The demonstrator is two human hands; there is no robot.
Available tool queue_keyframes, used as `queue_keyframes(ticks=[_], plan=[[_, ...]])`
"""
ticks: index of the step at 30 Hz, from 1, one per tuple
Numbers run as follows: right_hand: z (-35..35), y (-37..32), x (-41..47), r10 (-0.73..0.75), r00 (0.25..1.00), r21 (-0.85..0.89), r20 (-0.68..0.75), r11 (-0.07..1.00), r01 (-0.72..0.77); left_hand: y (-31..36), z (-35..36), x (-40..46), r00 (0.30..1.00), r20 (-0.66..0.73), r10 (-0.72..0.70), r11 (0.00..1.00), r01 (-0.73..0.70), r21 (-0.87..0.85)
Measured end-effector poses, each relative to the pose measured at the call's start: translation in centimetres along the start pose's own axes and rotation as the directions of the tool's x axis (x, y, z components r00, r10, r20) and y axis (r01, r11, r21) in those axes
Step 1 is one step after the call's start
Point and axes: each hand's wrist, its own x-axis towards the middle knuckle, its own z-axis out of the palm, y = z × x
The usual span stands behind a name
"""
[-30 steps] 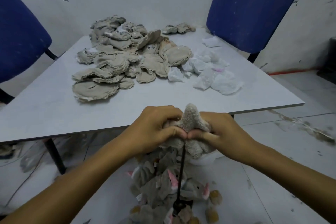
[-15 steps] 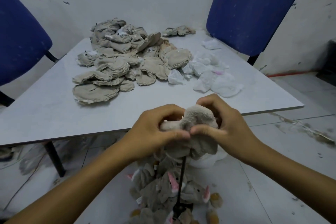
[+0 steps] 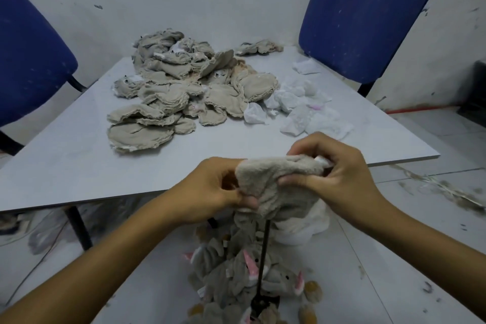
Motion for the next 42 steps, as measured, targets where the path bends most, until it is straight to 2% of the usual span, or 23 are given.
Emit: queue_keyframes(ticks=[3, 4, 7, 9, 11, 12, 14, 15, 16, 20, 21, 23, 26, 28, 30, 32, 34, 35, 39, 42], plan=[[1.1, -0.5, 0.1, 0.011, 0.998, -0.055, 0.062, 0.998, -0.007, -0.5, 0.6, 0.1, 0.998, 0.057, 0.024, 0.938, -0.042, 0.344], [1.5, -0.4, 0.0, 0.044, 0.995, -0.069, 0.094, 0.997, -0.038, -0.5, 0.8, 0.1, 0.998, 0.043, 0.034, 0.933, -0.048, 0.357], [1.7, 0.2, -0.3, 0.142, 0.981, -0.016, 0.133, 0.990, -0.141, 0.0, 1.1, -0.1, 0.996, -0.059, 0.070, 0.990, -0.062, 0.130], [1.1, 0.6, -0.7, 0.202, 0.964, 0.022, 0.170, 0.978, -0.209, 0.4, 1.0, 0.0, 0.986, -0.122, 0.115, 0.993, -0.111, 0.037], [0.7, 0.9, -1.0, 0.221, 0.949, 0.070, 0.225, 0.968, -0.242, 0.3, 0.8, 0.1, 0.984, -0.144, 0.104, 0.993, -0.093, 0.078], [0.7, 1.0, -1.2, 0.223, 0.950, 0.129, 0.217, 0.958, -0.255, 0.1, 0.7, 0.1, 0.992, -0.106, 0.064, 0.988, -0.048, 0.149], [0.7, 0.9, -1.4, 0.193, 0.973, 0.184, 0.129, 0.959, -0.214, -0.4, 0.7, 0.0, 1.000, -0.001, -0.006, 0.954, 0.006, 0.301], [0.9, 0.7, -1.3, 0.160, 0.983, 0.170, 0.090, 0.970, -0.174, -0.4, 0.9, -0.1, 1.000, 0.008, 0.008, 0.942, -0.010, 0.336], [1.1, 0.5, -1.3, 0.133, 0.990, 0.161, 0.052, 0.977, -0.139, -0.1, 1.1, -0.1, 0.999, -0.009, 0.048, 0.943, -0.042, 0.330], [0.8, -0.7, -0.6, 0.095, 0.989, 0.141, -0.111, 0.987, -0.079, 1.1, 0.8, 0.3, 0.974, -0.160, 0.160, 0.983, -0.142, 0.114], [0.7, -0.9, -0.5, 0.071, 0.993, 0.122, -0.094, 0.991, -0.059, 0.8, 0.5, 0.3, 0.972, -0.176, 0.156, 0.986, -0.141, 0.092], [0.4, -0.6, -0.5, 0.074, 0.996, 0.038, 0.048, 0.996, -0.076, 0.2, 0.3, -0.3, 0.982, -0.162, 0.101, 0.992, -0.087, 0.091], [0.0, 1.1, -0.9, 0.254, 0.933, -0.089, 0.254, 0.967, -0.240, -0.6, 0.6, -0.5, 0.991, -0.128, 0.037, 0.973, -0.007, 0.229], [-0.1, 1.9, -1.3, 0.289, 0.931, -0.024, 0.225, 0.956, -0.291, -1.0, 0.4, -0.1, 0.995, -0.099, 0.015, 0.942, 0.020, 0.336], [-0.2, 2.1, -1.3, 0.227, 0.966, -0.007, 0.122, 0.974, -0.228, -0.5, 0.4, 0.3, 0.996, -0.082, 0.032, 0.928, 0.001, 0.372], [-0.2, 1.6, -0.8, 0.092, 0.993, -0.063, 0.077, 0.994, -0.087, 0.2, 0.7, 0.7, 0.992, -0.116, 0.051, 0.972, -0.022, 0.235], [-0.4, 0.8, -0.3, 0.007, 0.998, -0.096, 0.066, 0.995, -0.001, 1.0, 0.8, 0.8, 0.984, -0.173, 0.030, 0.999, -0.025, 0.031], [-0.4, 0.5, -0.2, -0.021, 0.998, -0.109, 0.057, 0.994, 0.027, 1.1, 0.8, 0.8, 0.982, -0.187, 0.028, 1.000, -0.028, 0.001], [-0.2, 0.4, -0.2, -0.052, 0.998, -0.131, 0.040, 0.990, 0.057, -0.3, 0.9, 0.2, 0.986, -0.164, 0.025, 0.988, 0.000, 0.154], [0.8, 1.2, -1.1, 0.019, 0.988, -0.160, 0.151, 0.987, 0.006, -1.2, 1.9, -0.3, 0.997, -0.078, 0.024, 0.913, 0.010, 0.407]])
